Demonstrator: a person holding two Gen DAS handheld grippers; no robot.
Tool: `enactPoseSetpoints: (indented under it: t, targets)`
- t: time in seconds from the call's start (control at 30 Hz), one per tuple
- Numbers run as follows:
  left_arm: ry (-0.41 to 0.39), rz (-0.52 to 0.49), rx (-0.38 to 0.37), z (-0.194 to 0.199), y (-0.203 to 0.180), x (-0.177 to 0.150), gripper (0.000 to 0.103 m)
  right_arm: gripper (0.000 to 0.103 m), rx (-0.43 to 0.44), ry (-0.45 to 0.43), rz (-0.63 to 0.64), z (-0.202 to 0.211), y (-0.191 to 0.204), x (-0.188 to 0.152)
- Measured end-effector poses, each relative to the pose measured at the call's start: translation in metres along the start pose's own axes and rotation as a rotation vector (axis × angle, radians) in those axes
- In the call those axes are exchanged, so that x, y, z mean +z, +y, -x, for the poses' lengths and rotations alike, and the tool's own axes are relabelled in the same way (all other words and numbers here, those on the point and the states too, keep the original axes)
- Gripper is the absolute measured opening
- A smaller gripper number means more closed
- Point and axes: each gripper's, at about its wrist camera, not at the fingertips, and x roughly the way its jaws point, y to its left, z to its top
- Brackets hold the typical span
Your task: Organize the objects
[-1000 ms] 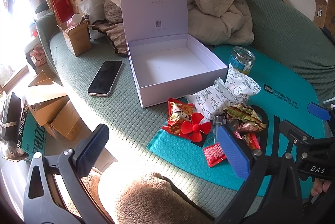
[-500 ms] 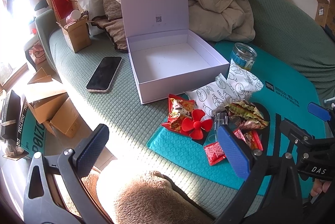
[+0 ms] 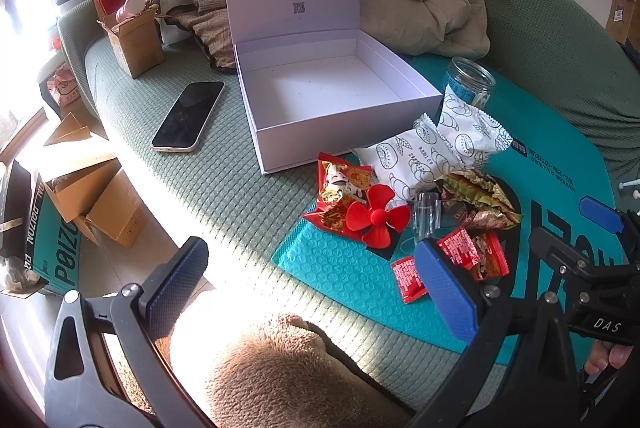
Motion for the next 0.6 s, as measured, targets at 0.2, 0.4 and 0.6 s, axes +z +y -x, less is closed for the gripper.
enactPoseSetpoints:
  t: [0.2,0.4,0.6]
  targets:
    - [0.054,0.011,-0.04,-0.014,0.001,-0.006,0.103,0.103,0.045,0.04,0.006,-0.013,0.0,-0.01]
    - [0.086,0.005,-0.064,-0.022,0.0,-0.011,0.103,0.103,0.074,0.09,0.025,-0.031,0.004,-0.02]
    - [0.126,0.014,-0.109,-0.03,0.001,-0.018,0.103,0.103,0.097,0.136,0.063,-0.047,0.012,-0.027]
